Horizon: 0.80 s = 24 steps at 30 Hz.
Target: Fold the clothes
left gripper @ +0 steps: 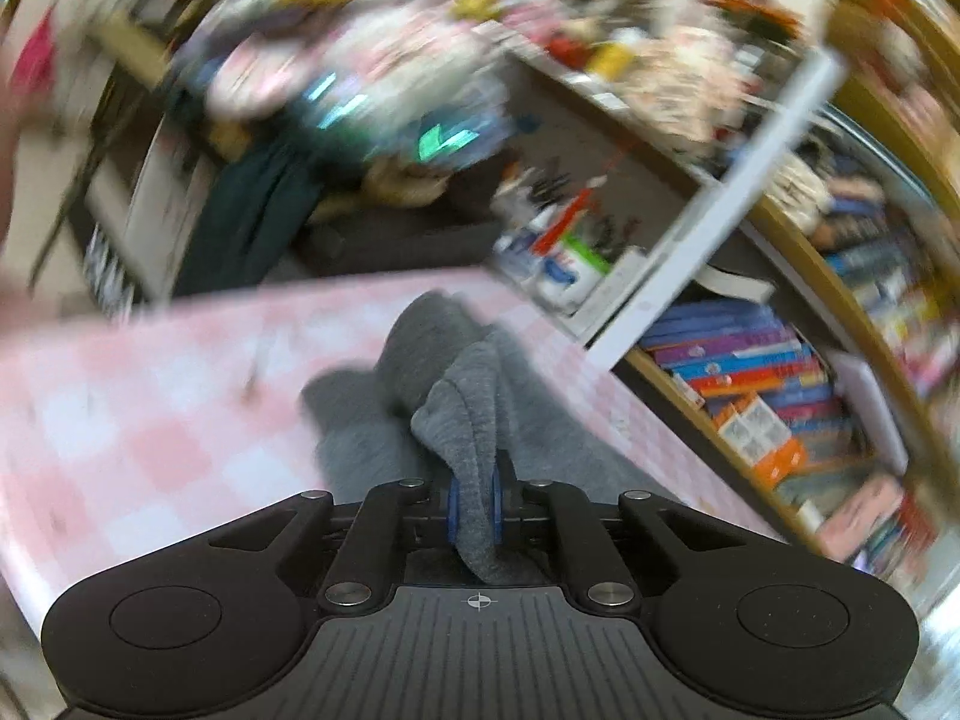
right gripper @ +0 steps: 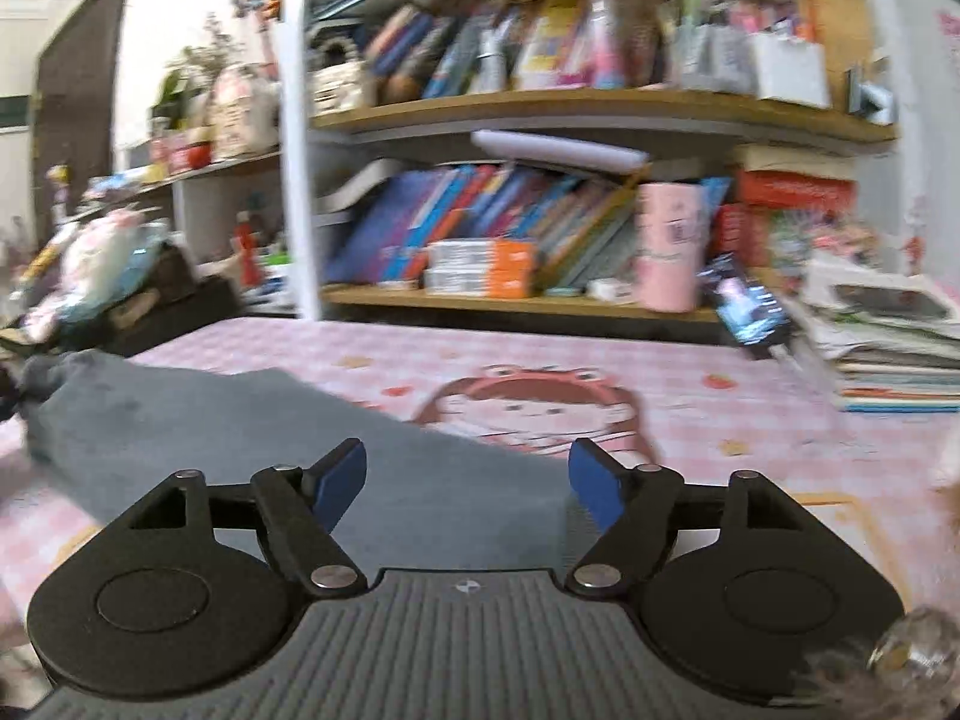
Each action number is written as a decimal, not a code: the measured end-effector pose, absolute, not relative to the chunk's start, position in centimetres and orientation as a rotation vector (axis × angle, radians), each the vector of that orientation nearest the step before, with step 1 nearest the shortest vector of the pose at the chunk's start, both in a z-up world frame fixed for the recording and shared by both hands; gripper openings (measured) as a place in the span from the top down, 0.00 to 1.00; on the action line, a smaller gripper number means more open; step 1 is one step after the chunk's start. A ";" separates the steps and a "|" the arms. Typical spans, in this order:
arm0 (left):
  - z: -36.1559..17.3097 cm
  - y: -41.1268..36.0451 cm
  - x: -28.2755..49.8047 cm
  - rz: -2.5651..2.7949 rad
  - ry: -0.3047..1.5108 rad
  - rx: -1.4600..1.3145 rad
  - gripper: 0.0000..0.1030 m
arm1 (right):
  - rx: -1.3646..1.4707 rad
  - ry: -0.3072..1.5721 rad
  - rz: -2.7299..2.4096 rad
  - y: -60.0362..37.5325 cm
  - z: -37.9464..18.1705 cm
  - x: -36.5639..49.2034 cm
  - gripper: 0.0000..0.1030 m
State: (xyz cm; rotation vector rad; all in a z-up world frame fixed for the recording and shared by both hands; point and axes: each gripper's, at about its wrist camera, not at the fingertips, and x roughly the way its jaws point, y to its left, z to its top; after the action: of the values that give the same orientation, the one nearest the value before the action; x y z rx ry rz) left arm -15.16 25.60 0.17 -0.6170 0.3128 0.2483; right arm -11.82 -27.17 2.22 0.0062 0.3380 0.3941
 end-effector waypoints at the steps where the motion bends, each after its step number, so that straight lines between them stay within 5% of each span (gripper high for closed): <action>1: 0.8 25.2 -15.3 0.246 0.298 -0.582 0.92 | 0.009 0.353 0.411 -26.6 2.1 -11.6 0.25; 5: 0.0 25.9 -14.7 0.297 0.365 -0.610 0.89 | 0.000 0.417 0.474 -24.4 1.2 -11.1 0.19; 10: -1.0 26.0 -14.5 0.342 0.422 -0.610 0.74 | -0.056 0.473 0.484 -23.1 -0.2 -11.1 0.16; 14: 0.2 25.4 -15.5 0.390 0.365 -0.557 0.36 | -0.023 0.508 0.470 -23.3 -1.0 -10.9 0.15; 15: 0.4 25.3 -15.8 0.419 0.343 -0.533 0.33 | -0.021 0.512 0.469 -23.4 -1.2 -11.0 0.14; 24: -0.3 25.6 -15.5 0.513 0.429 -0.505 0.30 | -0.032 0.535 0.462 -23.0 -1.9 -11.1 0.10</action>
State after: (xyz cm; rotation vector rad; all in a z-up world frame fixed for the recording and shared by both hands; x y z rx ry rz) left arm -15.45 25.65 -0.35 -0.5047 0.4288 0.5131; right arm -11.12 -23.05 -1.88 -0.0321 0.5350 0.4624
